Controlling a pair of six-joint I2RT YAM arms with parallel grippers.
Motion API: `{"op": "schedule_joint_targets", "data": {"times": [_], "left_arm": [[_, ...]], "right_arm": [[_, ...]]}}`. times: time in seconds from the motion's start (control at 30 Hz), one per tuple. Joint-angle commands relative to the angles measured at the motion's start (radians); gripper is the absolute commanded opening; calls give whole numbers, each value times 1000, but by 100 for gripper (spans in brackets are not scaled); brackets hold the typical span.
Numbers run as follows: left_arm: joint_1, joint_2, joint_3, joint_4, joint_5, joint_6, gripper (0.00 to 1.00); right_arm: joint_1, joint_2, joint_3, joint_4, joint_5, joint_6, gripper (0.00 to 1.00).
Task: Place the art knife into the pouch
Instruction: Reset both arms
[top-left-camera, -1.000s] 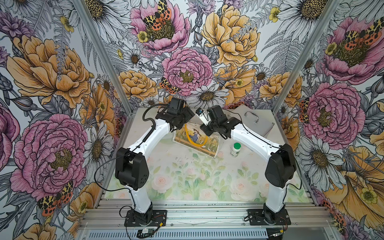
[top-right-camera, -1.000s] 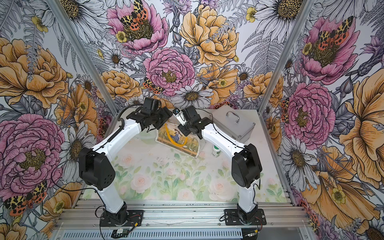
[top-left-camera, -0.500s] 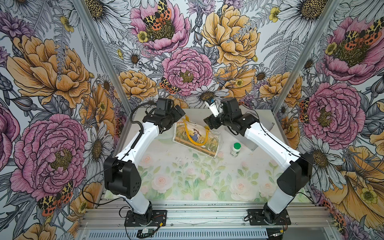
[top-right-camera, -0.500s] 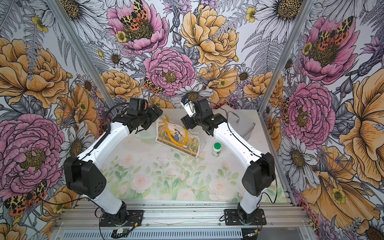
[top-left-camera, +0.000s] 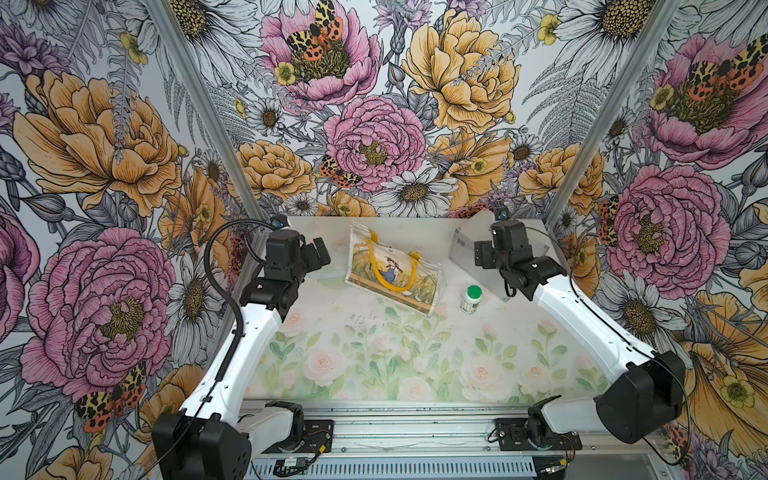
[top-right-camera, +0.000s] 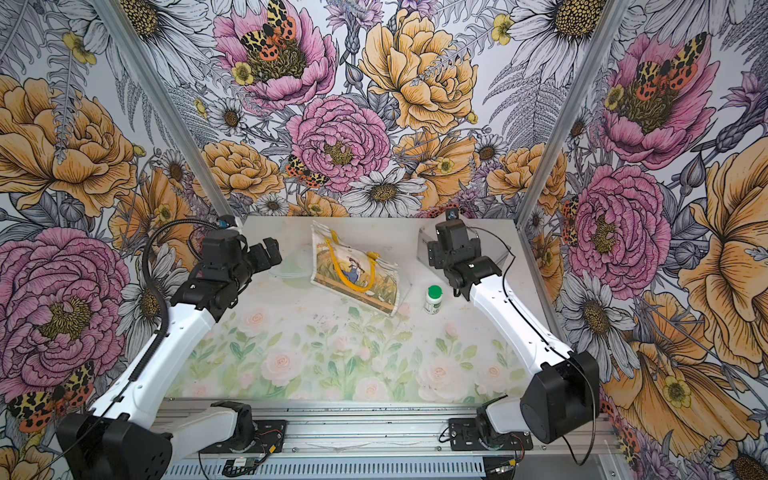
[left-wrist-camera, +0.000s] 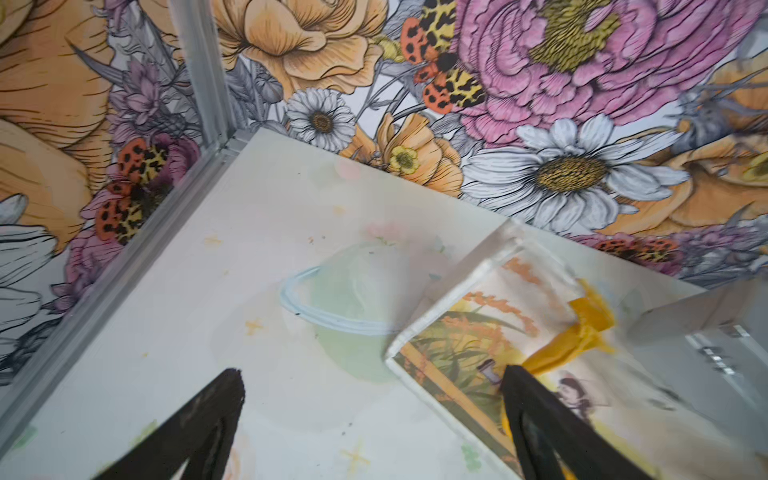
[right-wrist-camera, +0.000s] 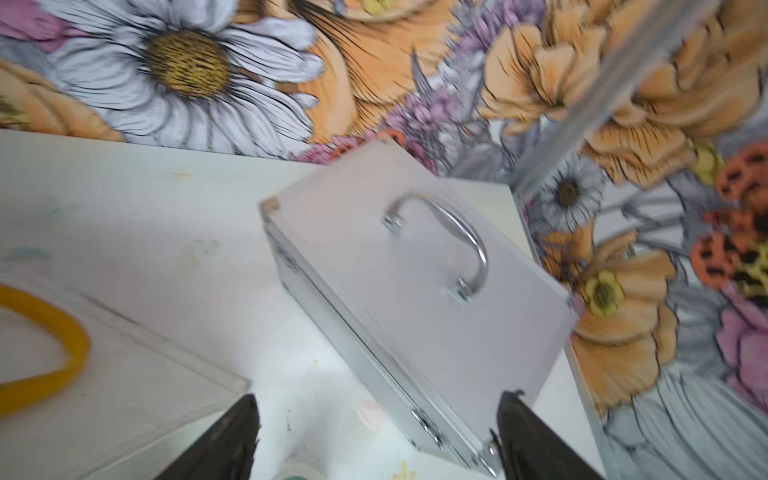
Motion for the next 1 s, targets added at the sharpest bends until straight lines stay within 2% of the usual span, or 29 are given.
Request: {"op": "schedule_joint_targets", "data": {"times": [0.0,0.1,0.17,0.3,0.5,0.63,0.8,0.83,0.97], "left_arm": [[48,-70,-154,218,-77,119,99],[53,-126,-360,492,-121,140,99],[53,-119,-446,641,-140,153,99],[55,11,-470,698,-218,167,99],[63,186,-545,923,-281,210,99],[67,245,-547,988,-253,218,99],[99,352,-562,1165,-199,205,99],[93,355,-546,1134,-179,218,99],[82,370,-552,1159,-103,263,99]], "right_arm": [[-82,-109,-99,26,150,204,91],[-142,-184,-225,115,165,240,91],[-175,-205,-297,158,180,251,92],[-234,-182,-388,199,175,262,92],[-268,-160,-502,338,211,244,93],[-286,-162,-592,498,204,182,93],[-300,-145,-770,926,182,83,95],[-301,-126,-783,980,179,63,96],[-305,-57,-761,1016,164,41,98]]}}
